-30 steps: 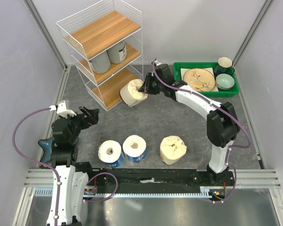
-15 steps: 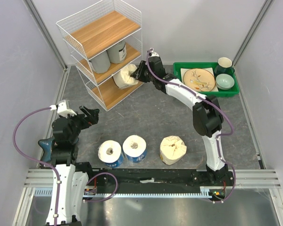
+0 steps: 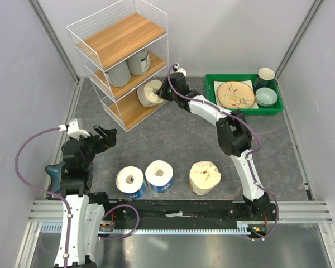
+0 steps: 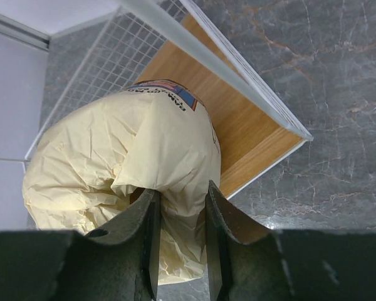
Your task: Place and organize the paper towels onto the shelf
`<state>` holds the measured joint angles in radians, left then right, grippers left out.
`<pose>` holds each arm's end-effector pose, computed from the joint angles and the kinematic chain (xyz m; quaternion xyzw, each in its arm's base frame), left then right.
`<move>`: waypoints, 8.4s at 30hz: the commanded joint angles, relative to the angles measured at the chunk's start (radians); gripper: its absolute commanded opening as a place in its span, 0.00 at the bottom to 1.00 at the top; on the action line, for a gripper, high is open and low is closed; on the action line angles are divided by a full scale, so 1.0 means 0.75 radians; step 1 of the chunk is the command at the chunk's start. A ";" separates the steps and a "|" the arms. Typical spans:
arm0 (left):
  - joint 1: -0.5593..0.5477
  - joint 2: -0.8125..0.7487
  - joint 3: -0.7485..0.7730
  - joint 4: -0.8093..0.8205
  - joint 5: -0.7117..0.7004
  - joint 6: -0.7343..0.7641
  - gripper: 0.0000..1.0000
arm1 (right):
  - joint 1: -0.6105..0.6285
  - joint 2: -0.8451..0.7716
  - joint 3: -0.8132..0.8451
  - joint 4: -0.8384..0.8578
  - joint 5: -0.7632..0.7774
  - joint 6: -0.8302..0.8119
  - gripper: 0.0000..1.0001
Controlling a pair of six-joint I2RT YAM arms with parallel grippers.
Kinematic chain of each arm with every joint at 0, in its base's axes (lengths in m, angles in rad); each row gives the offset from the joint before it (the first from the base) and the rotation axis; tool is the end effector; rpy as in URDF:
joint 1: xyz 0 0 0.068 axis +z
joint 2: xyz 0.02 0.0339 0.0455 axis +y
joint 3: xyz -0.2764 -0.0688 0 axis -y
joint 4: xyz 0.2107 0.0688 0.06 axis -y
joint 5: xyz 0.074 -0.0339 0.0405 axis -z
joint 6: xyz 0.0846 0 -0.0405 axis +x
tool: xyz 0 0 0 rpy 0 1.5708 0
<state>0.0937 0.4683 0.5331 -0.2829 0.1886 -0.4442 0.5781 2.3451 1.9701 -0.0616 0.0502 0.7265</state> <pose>0.1340 -0.0033 0.2778 -0.1495 0.7642 -0.1810 0.6008 0.4838 0.3106 0.2227 0.0760 0.8399 0.3092 0.4396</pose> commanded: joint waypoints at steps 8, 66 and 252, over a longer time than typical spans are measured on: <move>0.000 -0.003 0.005 0.007 -0.027 0.048 1.00 | 0.025 -0.028 0.057 0.086 0.027 -0.009 0.27; -0.002 -0.007 0.007 0.003 -0.035 0.046 1.00 | 0.141 -1.678 -1.148 -0.915 0.154 -0.194 0.80; -0.014 0.020 -0.007 -0.001 -0.018 0.032 1.00 | 0.282 -0.627 -0.814 0.669 0.054 -0.040 0.73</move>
<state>0.0872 0.4900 0.5293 -0.3050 0.1776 -0.4438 0.7879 2.0006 1.4197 0.3466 0.1421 0.7284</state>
